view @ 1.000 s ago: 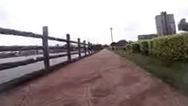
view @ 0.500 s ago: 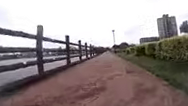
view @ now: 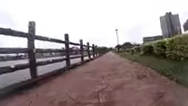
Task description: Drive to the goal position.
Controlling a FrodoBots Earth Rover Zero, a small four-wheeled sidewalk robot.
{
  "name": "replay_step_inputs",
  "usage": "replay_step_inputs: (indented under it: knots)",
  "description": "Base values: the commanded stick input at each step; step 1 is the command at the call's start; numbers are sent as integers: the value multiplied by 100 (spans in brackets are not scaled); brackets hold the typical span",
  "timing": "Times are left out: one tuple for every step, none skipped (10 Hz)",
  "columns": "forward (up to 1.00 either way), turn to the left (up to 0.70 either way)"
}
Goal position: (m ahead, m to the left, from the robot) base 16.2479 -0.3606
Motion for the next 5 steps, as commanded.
replay_step_inputs:
  knots:
    - [100,-40]
    - [100,-40]
    - [100,-40]
    - [100,-40]
    - [100,-40]
